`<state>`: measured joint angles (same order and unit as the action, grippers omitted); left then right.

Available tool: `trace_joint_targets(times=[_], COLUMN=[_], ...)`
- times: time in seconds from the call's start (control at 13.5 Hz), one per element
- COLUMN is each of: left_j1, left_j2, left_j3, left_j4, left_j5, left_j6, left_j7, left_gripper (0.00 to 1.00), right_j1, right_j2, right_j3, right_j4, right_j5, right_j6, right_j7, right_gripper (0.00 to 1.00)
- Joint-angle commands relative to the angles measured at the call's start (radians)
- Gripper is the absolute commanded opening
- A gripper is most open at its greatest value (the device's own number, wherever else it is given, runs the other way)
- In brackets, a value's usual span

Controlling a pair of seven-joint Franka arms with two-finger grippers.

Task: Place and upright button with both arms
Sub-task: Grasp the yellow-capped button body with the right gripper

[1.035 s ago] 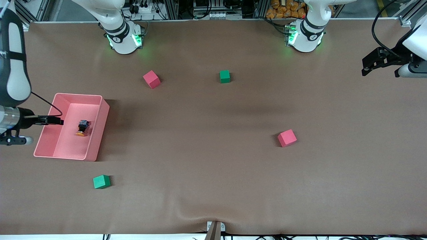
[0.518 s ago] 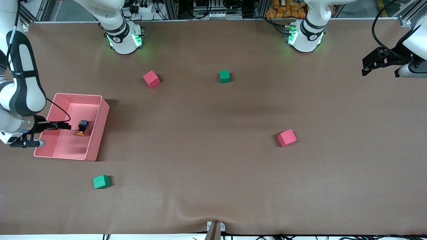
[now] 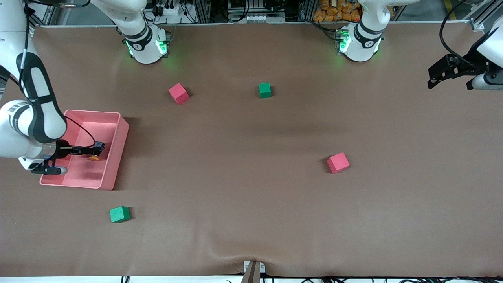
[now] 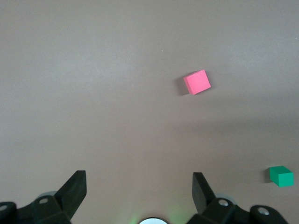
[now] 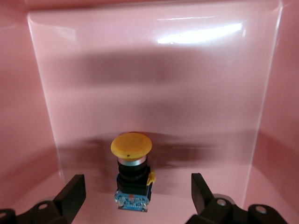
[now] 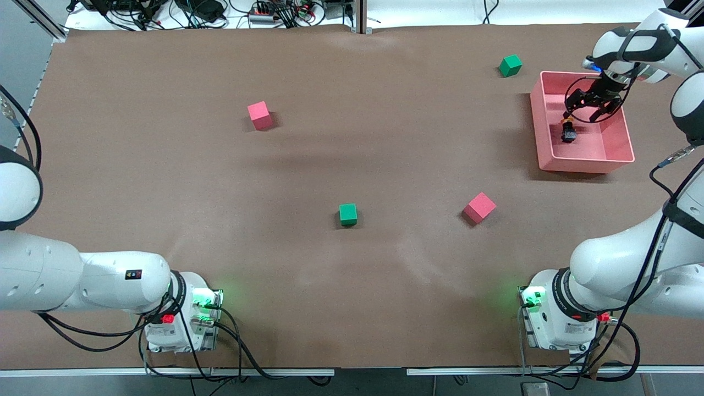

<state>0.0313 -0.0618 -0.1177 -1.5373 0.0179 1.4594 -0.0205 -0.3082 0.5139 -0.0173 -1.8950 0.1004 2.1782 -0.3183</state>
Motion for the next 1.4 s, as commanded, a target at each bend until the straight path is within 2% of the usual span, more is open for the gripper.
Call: trace_joint_targets(times=[0.0,0.3,0.52,0.67,0.74,0.96,1.04,1.33], left_j1=[0.010,0.010,0.030,0.029,0.029,0.029,0.029,0.032], left_j2=[-0.006,-0.006,-0.006,-0.013,-0.024,-0.023,-0.023,-0.026], left_j3=[0.006,0.006,0.004,-0.002,0.000,0.000,0.001,0.007], left_j4=[0.014,0.017,0.020,0.025,0.022,0.023,0.023,0.023], left_j5=[0.002,0.004,0.002,0.002,0.002,0.001,-0.001,-0.021], left_j6=[-0.031,-0.063,-0.068,-0.070,-0.070,-0.080,-0.079,-0.080], left_j7=[0.011,0.011,0.016,0.013,0.014,0.016,0.016,0.014], left_gripper=[1.00,1.00,1.00,1.00,1.00,1.00,1.00,1.00], right_j1=[0.001,0.012,0.015,0.011,0.011,0.006,0.006,0.006], right_j2=[0.003,0.005,0.011,0.021,0.021,0.021,0.020,0.018], right_j3=[0.004,0.004,0.004,0.004,0.004,0.003,0.002,0.002], right_j4=[-0.038,-0.058,-0.075,-0.073,-0.073,-0.070,-0.069,-0.064], right_j5=[0.018,0.018,0.016,0.010,0.007,0.001,-0.001,-0.001], right_j6=[0.055,0.063,0.103,0.112,0.114,0.114,0.111,0.107], right_j7=[-0.010,0.021,0.021,0.018,0.010,0.005,0.005,0.007], right_gripper=[1.00,1.00,0.77,0.72,0.59,0.09,0.00,0.00])
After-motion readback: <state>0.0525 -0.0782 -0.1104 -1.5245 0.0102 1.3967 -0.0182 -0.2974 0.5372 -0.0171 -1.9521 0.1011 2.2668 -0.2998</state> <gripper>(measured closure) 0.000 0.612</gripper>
